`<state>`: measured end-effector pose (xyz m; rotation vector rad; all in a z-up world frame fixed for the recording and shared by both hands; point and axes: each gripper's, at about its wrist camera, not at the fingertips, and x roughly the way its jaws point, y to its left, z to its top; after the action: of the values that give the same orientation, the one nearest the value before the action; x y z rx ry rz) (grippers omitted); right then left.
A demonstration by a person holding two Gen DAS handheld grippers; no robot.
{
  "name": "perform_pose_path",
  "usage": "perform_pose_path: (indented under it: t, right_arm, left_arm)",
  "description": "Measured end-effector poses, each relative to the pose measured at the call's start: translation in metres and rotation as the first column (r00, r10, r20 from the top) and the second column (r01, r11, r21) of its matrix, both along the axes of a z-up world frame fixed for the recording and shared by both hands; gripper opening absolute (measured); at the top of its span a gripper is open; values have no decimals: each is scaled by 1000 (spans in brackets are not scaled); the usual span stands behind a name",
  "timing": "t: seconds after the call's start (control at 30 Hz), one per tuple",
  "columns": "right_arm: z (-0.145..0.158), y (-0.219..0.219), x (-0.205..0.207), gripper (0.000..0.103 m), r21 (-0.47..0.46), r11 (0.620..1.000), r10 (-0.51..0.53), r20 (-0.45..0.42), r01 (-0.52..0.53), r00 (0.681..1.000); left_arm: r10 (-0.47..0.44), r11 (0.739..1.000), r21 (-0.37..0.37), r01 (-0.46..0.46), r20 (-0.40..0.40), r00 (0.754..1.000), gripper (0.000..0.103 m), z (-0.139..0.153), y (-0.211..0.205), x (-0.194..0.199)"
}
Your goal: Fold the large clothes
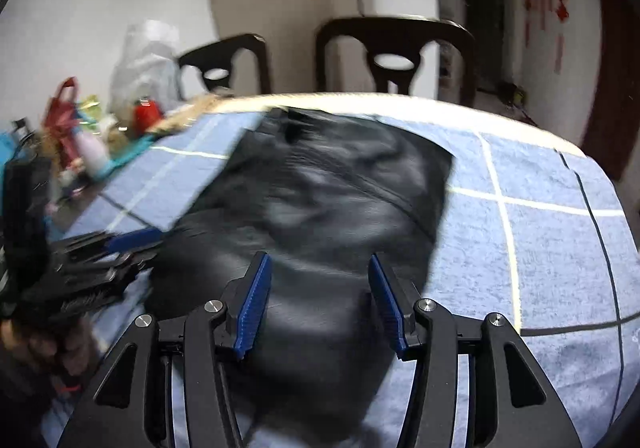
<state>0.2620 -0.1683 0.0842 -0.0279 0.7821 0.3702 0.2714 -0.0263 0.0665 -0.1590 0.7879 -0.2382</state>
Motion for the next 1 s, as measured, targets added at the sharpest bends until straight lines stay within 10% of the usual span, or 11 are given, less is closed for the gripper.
perform_pose_path:
  t: [0.23,0.4,0.57,1.0]
  right_arm:
    - [-21,21,0,52,-40,998,52,-37,-53,998]
    - [-24,19,-3,52,-42,998,43,-30,-45,999]
    - [-22,17,-9,53,-35,997,63,-10,-63,998]
    - [-14,-49,6,67,143,986,-79,-84,90,993]
  left_arm:
    - [-20,1000,-20,21,67,998,56,32,-14,9]
    - [-27,997,65,30,-42,999,59,-13,-25,22]
    - [9,1000,-8,-10,-78,997,67,-30,-9,21]
    - [19,998,-58,-21,-48,999,67,-9,7,19]
